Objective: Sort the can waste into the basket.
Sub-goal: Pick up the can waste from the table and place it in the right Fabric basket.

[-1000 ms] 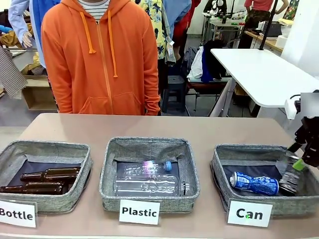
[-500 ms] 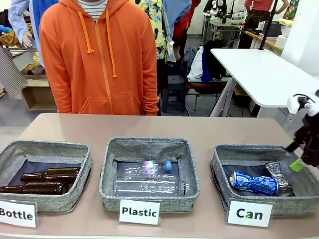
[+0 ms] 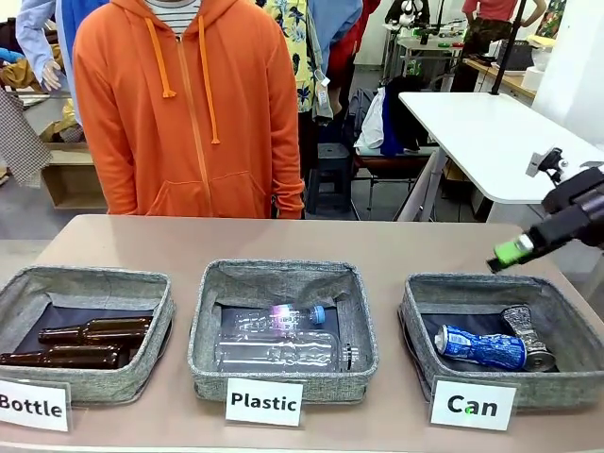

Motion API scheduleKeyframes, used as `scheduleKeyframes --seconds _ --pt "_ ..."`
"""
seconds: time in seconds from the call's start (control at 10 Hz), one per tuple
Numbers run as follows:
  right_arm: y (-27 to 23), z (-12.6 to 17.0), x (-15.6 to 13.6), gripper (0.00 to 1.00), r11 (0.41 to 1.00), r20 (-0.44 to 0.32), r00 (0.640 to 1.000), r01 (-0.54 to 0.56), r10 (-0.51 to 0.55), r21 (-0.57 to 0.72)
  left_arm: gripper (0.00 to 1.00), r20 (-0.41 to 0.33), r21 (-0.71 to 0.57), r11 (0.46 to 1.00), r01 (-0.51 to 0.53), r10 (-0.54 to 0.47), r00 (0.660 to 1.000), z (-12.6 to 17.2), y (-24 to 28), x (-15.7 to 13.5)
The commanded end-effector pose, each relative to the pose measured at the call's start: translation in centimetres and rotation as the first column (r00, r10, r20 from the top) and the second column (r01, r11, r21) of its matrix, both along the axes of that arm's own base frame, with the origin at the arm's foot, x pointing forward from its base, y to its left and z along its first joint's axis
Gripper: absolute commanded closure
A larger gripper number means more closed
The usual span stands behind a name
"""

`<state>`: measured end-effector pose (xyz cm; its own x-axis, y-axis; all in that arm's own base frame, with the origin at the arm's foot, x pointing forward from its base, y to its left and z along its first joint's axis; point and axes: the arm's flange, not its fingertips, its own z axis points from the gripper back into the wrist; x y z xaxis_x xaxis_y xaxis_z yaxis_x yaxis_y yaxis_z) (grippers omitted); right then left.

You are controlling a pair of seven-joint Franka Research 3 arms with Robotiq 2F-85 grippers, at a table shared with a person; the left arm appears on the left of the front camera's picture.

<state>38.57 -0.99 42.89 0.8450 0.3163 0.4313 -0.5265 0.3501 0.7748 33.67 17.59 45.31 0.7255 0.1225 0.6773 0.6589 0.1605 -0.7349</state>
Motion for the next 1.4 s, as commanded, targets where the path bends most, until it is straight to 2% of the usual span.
scheduleKeyframes --seconds 0.0,0.1,0.2,0.3,0.4,1.3 --pt "-0.3 -1.2 1.8 0.0 0.926 -0.043 0.985 0.171 -0.166 0.336 0.0 -0.001 0.008 1.0 0.003 -0.003 1.0 0.2 -0.1 -0.3" --pt "0.0 -1.5 2.1 0.0 0.93 -0.044 0.978 0.209 -0.205 0.304 0.0 -0.001 0.008 1.0 0.003 -0.003 1.0 0.2 -0.1 -0.3" --pt "-0.5 -1.8 2.0 0.0 0.917 -0.016 0.957 0.284 -0.291 0.279 0.0 -0.001 0.008 1.0 0.003 -0.003 1.0 0.2 -0.1 -0.3" --pt "-1.8 -2.3 1.6 0.0 0.908 0.096 0.939 0.288 -0.33 0.306 0.0 -0.001 0.008 1.0 0.003 -0.003 1.0 0.2 -0.1 -0.3" --pt "-1.1 -1.6 2.4 0.0 0.931 -0.081 0.974 0.226 -0.211 0.287 0.0 -0.001 0.008 1.0 0.003 -0.003 1.0 0.2 -0.1 -0.3" --pt "-1.1 -1.6 2.4 0.0 0.931 -0.081 0.974 0.226 -0.211 0.287 0.0 -0.001 0.008 1.0 0.003 -0.003 1.0 0.2 -0.1 -0.3"
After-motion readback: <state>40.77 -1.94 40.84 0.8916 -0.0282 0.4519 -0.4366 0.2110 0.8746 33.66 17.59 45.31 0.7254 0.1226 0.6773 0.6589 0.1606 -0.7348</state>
